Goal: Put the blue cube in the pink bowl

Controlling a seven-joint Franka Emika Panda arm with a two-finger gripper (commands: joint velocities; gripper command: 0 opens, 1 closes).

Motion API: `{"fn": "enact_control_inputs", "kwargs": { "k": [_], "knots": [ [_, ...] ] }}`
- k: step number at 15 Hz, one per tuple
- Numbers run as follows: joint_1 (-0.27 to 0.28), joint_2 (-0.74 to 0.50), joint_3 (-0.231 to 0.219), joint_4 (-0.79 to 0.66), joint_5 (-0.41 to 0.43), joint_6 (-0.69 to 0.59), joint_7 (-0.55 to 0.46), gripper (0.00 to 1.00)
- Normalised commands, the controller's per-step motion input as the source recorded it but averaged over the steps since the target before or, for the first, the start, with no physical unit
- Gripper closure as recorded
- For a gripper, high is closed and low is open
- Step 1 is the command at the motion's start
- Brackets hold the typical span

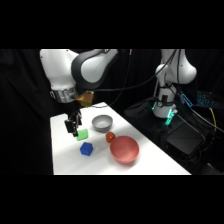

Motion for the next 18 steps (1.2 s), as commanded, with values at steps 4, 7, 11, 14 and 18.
{"fn": "enact_control_inputs", "kwargs": {
  "k": [4,7,11,14,18],
  "knots": [
    [0.162,0.07,-0.129,-0.08,0.023,0.3,0.35,0.0],
    [0.171,0.01,-0.149,-0.15,-0.009,0.25,0.32,0.0],
    [0.142,-0.05,-0.138,-0.22,-0.012,0.24,0.25,0.0],
    [0.087,-0.04,-0.094,-0.19,0.006,0.24,0.14,0.0],
    [0.035,0.03,-0.053,-0.09,0.04,0.27,0.01,0.0]
  ]
}}
